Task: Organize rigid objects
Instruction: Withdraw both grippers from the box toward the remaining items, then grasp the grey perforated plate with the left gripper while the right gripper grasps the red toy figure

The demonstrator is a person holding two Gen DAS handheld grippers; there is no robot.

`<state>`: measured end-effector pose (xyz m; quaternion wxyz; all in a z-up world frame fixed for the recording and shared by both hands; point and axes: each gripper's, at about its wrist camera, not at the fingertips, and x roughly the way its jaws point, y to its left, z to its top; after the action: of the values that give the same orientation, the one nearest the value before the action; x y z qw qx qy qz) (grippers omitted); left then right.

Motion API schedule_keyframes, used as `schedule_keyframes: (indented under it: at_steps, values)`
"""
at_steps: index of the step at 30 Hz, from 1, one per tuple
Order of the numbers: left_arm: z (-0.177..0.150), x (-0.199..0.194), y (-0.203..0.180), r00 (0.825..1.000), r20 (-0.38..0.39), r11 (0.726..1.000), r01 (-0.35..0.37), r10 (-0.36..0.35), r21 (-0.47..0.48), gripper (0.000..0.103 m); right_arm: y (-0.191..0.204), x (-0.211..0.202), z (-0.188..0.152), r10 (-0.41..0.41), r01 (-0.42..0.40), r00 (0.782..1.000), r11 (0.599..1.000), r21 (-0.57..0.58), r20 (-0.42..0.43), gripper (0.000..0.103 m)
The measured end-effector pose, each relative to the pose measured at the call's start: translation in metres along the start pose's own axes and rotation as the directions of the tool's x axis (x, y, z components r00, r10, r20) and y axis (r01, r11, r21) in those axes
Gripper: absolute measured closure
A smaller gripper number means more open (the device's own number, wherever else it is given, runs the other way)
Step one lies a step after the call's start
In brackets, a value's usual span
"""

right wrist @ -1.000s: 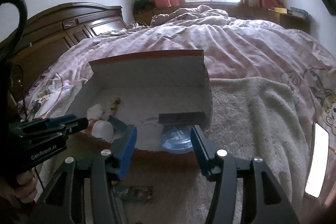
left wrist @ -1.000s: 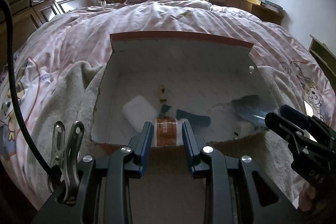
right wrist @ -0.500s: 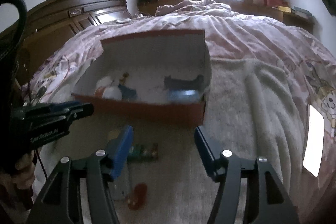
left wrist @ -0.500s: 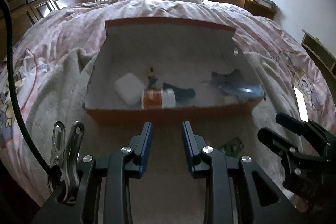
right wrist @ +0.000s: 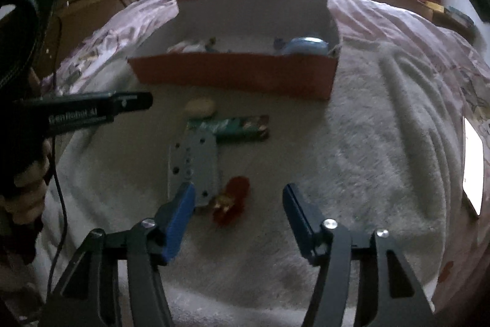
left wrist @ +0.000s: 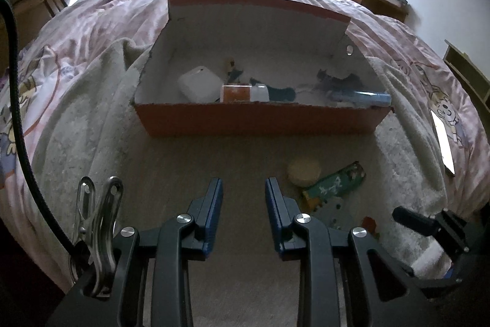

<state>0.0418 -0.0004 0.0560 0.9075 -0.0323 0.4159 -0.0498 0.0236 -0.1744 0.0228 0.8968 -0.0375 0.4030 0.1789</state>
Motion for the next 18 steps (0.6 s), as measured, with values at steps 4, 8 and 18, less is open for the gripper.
schedule_keyframes:
  at_steps: [4,8,18]
  values:
    - [-0.004,-0.001,0.002,1.000,-0.008,1.000,-0.002,0.002,-0.003,0.073,0.004,0.005,-0.002,0.006,-0.007,1.000,1.000,-0.012,-0.016,0.069]
    - [-0.008,-0.001,0.001,1.000,-0.014,1.000,-0.009,0.009,0.001,0.073,-0.002,0.004,-0.003,0.020,-0.020,1.000,1.000,0.013,-0.008,0.081]
    - [-0.015,-0.001,-0.006,0.999,-0.042,1.000,0.007,-0.007,0.008,0.073,-0.019,-0.007,-0.005,0.008,-0.010,1.000,0.998,0.069,0.021,0.081]
